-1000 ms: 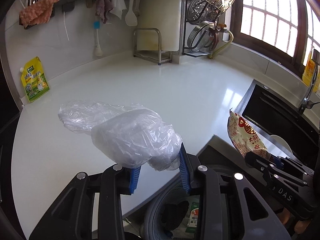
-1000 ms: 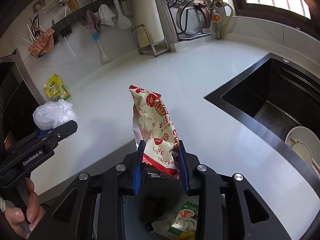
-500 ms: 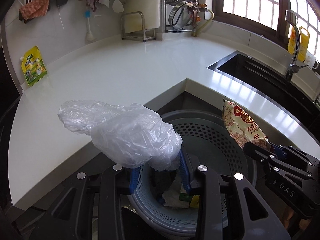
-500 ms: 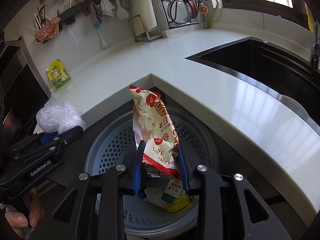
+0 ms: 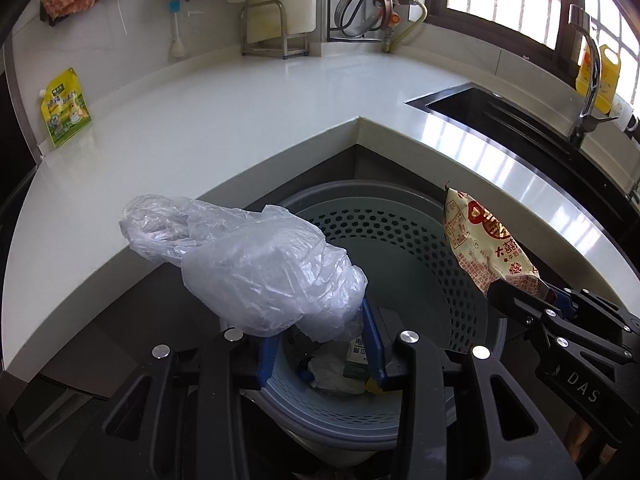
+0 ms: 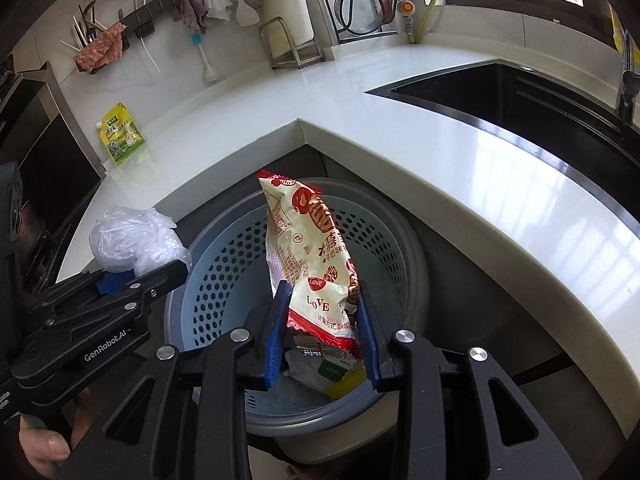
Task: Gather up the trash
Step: 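Open both tools to drop the wrapper and bag into the basket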
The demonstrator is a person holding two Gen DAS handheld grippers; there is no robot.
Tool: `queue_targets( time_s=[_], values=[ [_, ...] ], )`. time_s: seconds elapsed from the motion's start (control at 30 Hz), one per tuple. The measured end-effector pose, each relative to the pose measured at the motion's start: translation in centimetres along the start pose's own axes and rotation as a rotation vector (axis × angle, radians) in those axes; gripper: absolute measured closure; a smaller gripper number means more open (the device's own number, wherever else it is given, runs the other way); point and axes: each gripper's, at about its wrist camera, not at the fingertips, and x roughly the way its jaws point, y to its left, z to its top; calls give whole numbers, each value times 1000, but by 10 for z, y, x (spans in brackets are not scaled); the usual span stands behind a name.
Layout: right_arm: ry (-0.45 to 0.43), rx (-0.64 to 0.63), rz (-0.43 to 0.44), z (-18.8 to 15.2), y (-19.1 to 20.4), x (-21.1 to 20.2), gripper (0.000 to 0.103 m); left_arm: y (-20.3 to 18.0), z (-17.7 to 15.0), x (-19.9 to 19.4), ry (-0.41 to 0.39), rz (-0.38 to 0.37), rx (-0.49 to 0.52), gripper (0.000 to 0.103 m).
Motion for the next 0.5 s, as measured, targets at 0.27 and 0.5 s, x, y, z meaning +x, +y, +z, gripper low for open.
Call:
queue_targets(
  time_s=[0.27, 0.5],
  values=[
    [-32, 12, 3, -1, -3, -9, 55, -2, 2, -7, -21, 1, -9, 37],
    [-46, 22, 7, -2, -4, -13, 46, 3, 1, -9, -20, -1, -33, 30]
  ],
)
